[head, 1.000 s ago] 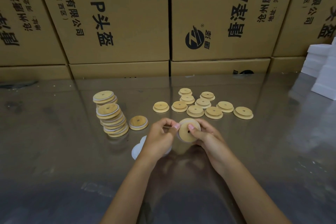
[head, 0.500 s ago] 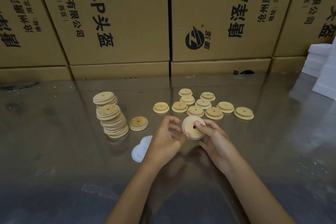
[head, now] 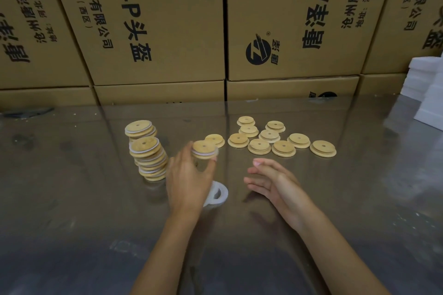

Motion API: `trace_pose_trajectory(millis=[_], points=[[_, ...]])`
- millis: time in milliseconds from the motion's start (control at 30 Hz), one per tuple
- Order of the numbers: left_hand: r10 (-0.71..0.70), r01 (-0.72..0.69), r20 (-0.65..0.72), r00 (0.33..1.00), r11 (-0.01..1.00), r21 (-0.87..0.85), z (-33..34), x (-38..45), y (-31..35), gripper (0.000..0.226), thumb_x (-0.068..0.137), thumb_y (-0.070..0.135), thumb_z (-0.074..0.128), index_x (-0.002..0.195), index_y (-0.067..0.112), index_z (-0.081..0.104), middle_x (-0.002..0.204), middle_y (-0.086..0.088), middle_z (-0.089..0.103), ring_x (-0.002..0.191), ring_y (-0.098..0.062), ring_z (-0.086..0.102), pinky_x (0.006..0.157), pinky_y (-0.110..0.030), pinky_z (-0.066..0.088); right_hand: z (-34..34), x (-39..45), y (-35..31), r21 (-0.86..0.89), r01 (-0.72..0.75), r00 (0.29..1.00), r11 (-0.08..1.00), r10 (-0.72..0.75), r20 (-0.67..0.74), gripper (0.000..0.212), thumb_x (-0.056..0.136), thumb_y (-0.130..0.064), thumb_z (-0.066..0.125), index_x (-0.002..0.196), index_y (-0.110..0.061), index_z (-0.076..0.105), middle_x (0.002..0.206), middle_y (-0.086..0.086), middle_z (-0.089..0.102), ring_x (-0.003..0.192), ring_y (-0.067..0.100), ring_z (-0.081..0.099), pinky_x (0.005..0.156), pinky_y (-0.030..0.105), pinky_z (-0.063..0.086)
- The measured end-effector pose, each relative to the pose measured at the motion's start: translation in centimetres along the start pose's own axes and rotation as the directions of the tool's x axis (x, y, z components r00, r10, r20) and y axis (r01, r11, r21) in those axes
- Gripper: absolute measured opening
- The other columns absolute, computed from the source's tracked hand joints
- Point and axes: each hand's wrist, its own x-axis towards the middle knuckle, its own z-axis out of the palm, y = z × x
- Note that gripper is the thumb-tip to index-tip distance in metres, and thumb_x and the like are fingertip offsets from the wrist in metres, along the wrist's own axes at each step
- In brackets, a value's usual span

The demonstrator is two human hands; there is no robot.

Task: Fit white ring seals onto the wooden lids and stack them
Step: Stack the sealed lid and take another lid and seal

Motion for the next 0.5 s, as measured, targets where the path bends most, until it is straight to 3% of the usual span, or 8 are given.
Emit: trace_pose_trajectory(millis=[200,400,500], points=[[-0.135,0.128,0.063,0.989,0.986,0.109,-0.4,0.6,-2.0,0.053,0.086,0.034,0.069,0.131,0.013,0.05,0.125,-0.009,0.059,0.123,-0.03,0.044,0.092,-0.042,0.042,0.1,0.0,0.0,-0.02,-0.008,1.0,1.0,0.007,-0.005,0.017,0.091,-0.015,0.068,0.107,-0.01,0.068,0.09,0.011,0.072,0.073,0.022,0.07,0.076,0.032,0.057],[-0.145,0.133,0.039,0.989,0.966,0.22,-0.9,0.7,-1.8,0.04,0.085,0.021,0.069,0.119,0.009,0.053,0.122,-0.013,0.047,0.115,-0.034,0.048,0.081,-0.046,0.047,0.1,0.0,0.0,-0.019,-0.003,1.0,1.0,0.003,-0.012,0.019,0.091,-0.014,0.068,0.109,-0.008,0.067,0.088,0.011,0.071,0.07,0.021,0.069,0.075,0.032,0.057],[-0.097,0.092,0.014,0.995,0.972,0.215,-0.9,0.6,-1.3,0.025,0.086,0.007,0.06,0.11,0.008,0.055,0.117,-0.011,0.047,0.109,-0.031,0.049,0.074,-0.044,0.046,0.2,0.0,0.0,-0.02,-0.001,1.0,1.0,0.001,-0.014,0.019,0.091,-0.014,0.067,0.109,-0.008,0.067,0.088,0.012,0.071,0.071,0.02,0.069,0.075,0.032,0.056]])
